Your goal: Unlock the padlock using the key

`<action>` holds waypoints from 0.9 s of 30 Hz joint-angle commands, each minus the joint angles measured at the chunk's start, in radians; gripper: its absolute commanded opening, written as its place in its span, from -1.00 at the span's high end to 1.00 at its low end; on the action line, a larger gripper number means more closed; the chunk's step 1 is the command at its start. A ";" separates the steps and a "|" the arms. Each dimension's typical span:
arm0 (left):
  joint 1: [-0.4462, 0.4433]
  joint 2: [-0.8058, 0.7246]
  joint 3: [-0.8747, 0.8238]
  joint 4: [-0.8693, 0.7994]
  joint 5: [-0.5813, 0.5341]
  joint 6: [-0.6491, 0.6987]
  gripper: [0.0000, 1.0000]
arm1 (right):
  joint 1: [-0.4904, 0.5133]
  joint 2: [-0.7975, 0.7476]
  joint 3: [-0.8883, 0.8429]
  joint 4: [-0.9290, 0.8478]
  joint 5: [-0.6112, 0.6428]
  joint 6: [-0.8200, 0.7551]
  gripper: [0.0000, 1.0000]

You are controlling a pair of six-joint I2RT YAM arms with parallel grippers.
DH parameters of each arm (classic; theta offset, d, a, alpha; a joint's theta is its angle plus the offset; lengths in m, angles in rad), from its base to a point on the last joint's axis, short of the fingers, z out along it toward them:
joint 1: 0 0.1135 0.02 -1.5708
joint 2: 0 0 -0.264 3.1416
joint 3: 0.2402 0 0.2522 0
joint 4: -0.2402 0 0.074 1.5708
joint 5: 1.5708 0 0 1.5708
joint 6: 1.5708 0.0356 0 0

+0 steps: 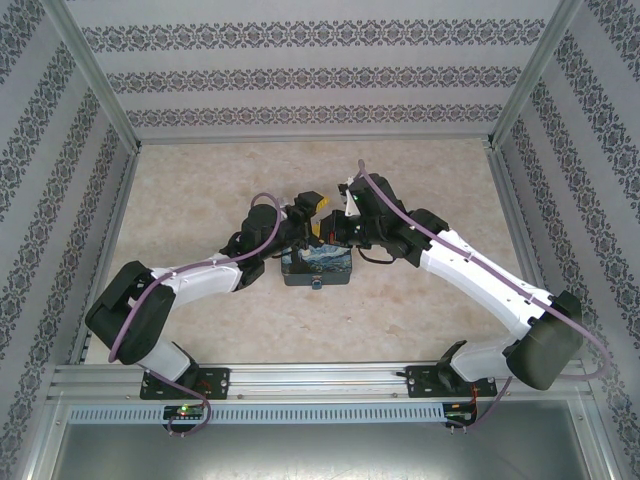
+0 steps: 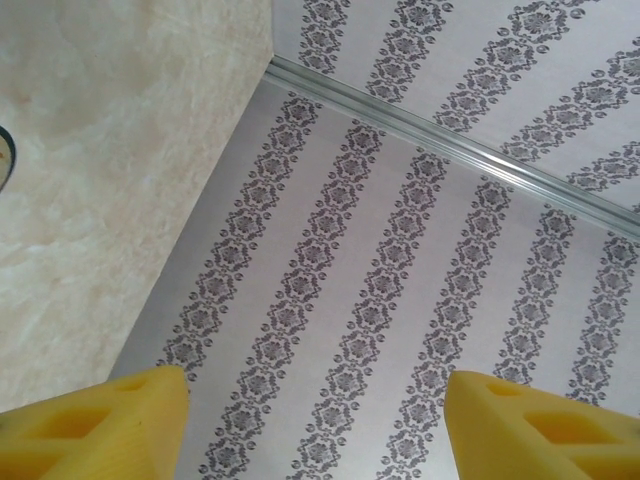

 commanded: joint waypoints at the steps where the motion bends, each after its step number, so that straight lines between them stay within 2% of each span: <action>1: -0.010 0.005 0.005 0.079 -0.029 -0.027 -0.29 | -0.021 -0.008 -0.023 0.026 0.003 0.016 1.00; 9: -0.010 0.009 -0.008 0.093 -0.037 -0.025 -0.04 | -0.053 -0.035 -0.072 0.038 -0.008 0.023 1.00; 17: -0.011 0.013 -0.010 0.084 -0.037 -0.016 0.04 | -0.063 -0.045 -0.083 0.047 -0.009 0.028 1.00; 27: -0.014 0.010 -0.011 0.066 -0.038 -0.005 0.28 | -0.065 -0.044 -0.087 0.057 -0.017 0.034 1.00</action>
